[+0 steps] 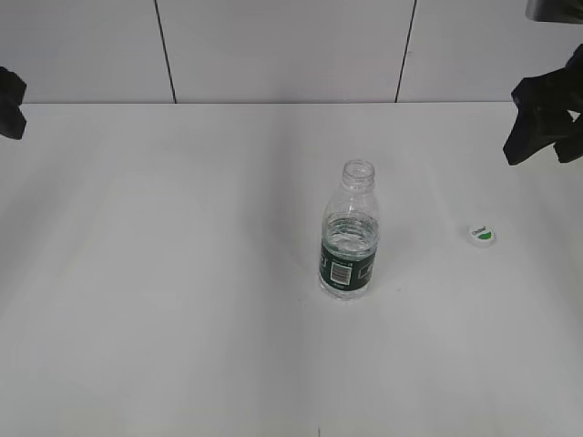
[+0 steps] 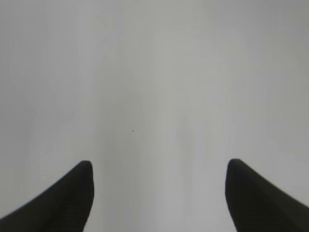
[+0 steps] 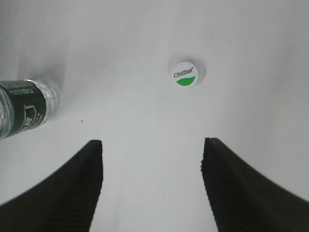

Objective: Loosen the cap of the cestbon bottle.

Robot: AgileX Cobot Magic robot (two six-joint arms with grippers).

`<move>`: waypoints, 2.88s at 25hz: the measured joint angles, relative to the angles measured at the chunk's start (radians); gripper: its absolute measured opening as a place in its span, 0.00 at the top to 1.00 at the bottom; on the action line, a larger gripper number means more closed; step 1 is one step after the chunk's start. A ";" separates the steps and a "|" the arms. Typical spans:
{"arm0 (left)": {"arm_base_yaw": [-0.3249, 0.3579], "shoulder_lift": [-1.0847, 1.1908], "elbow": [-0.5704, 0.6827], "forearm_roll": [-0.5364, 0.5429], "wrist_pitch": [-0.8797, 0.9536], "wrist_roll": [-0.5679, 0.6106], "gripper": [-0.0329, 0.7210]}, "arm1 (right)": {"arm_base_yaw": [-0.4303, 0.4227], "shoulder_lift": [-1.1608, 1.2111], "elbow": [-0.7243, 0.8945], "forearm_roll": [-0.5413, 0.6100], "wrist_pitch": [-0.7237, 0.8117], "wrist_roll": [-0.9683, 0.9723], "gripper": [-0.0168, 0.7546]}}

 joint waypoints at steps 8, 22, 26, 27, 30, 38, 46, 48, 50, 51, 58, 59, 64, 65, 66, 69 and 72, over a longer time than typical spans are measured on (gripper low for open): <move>0.001 -0.070 0.000 -0.001 0.075 0.039 0.28 | 0.000 0.000 0.000 0.001 0.000 -0.001 0.34; 0.001 -0.364 0.000 -0.012 0.306 0.066 0.28 | 0.000 0.000 0.000 0.006 0.006 -0.002 0.34; 0.001 -0.498 0.000 -0.012 0.321 0.066 0.28 | 0.000 0.000 0.000 0.006 0.006 -0.002 0.34; 0.001 -0.536 0.000 -0.012 0.323 0.066 0.28 | 0.000 0.000 0.000 0.006 0.007 -0.002 0.34; 0.001 -0.664 0.000 -0.009 0.340 0.066 0.28 | 0.000 0.000 0.000 0.006 0.006 -0.002 0.34; 0.001 -0.954 0.126 0.031 0.340 0.066 0.28 | 0.000 0.000 0.000 0.006 -0.008 -0.003 0.34; 0.001 -1.248 0.384 0.014 0.250 0.066 0.28 | 0.000 0.000 0.000 0.006 -0.017 -0.003 0.34; 0.001 -1.316 0.434 -0.006 0.243 0.066 0.29 | 0.000 0.000 0.000 0.006 -0.018 -0.003 0.34; 0.001 -1.373 0.482 -0.024 0.244 0.066 0.29 | 0.000 0.000 0.000 0.006 -0.018 -0.003 0.34; 0.001 -1.394 0.499 -0.033 0.245 0.066 0.30 | 0.000 0.000 0.000 0.006 -0.018 -0.003 0.34; 0.001 -1.480 0.571 -0.049 0.312 0.066 0.35 | 0.000 0.000 0.000 0.003 -0.018 -0.003 0.34; 0.001 -1.480 0.581 -0.053 0.318 0.066 0.35 | 0.000 0.000 0.000 0.004 -0.018 -0.003 0.34; 0.000 -1.480 0.608 -0.063 0.298 0.066 0.36 | 0.000 0.000 0.000 -0.007 -0.033 -0.003 0.34; 0.000 -1.480 0.609 -0.063 0.297 0.066 0.36 | 0.000 0.000 0.000 -0.010 -0.045 -0.003 0.34; 0.000 -1.480 0.609 -0.063 0.294 0.066 0.37 | 0.000 0.000 0.000 -0.012 -0.057 -0.002 0.34; 0.000 -1.480 0.609 -0.063 0.293 0.066 0.38 | -0.005 0.000 0.000 -0.029 -0.097 0.023 0.34; 0.000 -1.480 0.609 -0.063 0.293 0.066 0.39 | -0.042 0.001 0.000 -0.054 -0.123 0.052 0.34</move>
